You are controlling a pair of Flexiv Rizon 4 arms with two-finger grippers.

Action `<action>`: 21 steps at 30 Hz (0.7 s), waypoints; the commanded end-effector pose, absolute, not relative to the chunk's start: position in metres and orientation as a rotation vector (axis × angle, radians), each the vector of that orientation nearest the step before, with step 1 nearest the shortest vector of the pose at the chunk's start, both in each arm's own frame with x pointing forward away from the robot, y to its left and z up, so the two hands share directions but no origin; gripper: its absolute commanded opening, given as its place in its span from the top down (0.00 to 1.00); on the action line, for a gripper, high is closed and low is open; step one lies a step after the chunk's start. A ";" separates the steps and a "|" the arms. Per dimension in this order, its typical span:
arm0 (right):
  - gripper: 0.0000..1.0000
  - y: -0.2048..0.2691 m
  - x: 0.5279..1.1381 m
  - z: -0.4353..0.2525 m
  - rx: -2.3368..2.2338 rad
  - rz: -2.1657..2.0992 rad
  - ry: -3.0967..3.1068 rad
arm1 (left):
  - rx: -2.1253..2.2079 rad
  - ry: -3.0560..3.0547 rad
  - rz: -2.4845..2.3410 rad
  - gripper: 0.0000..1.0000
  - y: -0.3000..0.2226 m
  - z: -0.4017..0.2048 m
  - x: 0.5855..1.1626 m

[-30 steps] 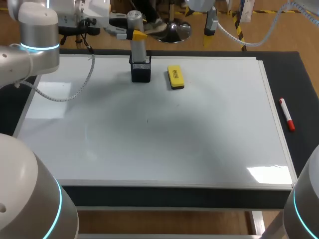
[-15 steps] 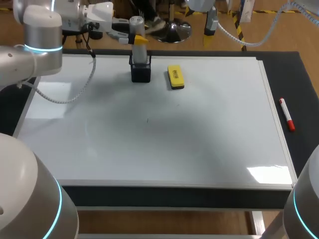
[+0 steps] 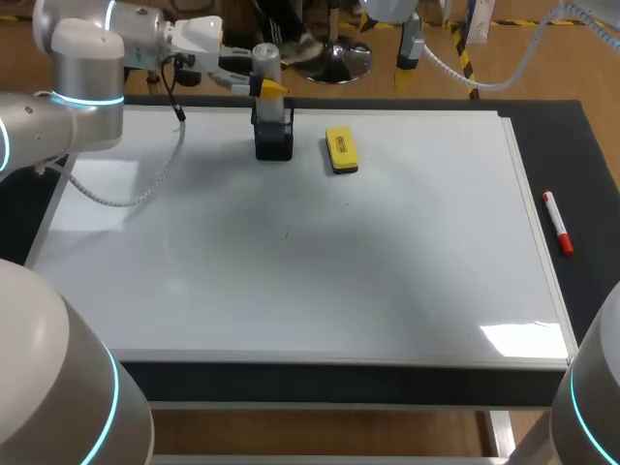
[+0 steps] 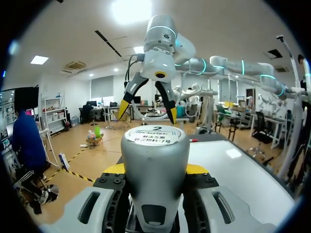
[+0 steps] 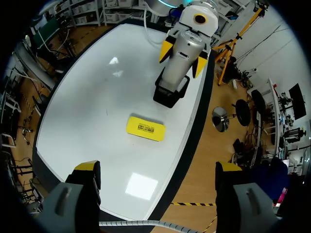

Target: Pick up the inspection probe, press it on each red-marked spot on the whiteboard one by one, put down the probe, pick up the eraser, and wipe off all the red marks.

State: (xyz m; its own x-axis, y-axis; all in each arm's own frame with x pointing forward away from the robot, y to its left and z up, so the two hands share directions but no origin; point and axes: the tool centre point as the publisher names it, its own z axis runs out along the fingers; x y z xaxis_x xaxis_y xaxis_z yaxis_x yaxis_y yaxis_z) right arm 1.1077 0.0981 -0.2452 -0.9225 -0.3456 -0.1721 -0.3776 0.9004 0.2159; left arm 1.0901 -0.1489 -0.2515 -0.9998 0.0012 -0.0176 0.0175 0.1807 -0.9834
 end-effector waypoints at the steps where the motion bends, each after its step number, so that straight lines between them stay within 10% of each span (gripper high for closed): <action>1: 0.00 0.098 1.108 -0.244 -0.563 0.366 2.939 | 0.036 2.408 -2.020 1.00 -0.151 -0.258 1.098; 21: 0.00 0.098 1.108 -0.244 -0.563 0.366 2.939 | 0.030 2.428 -2.024 1.00 -0.155 -0.283 1.097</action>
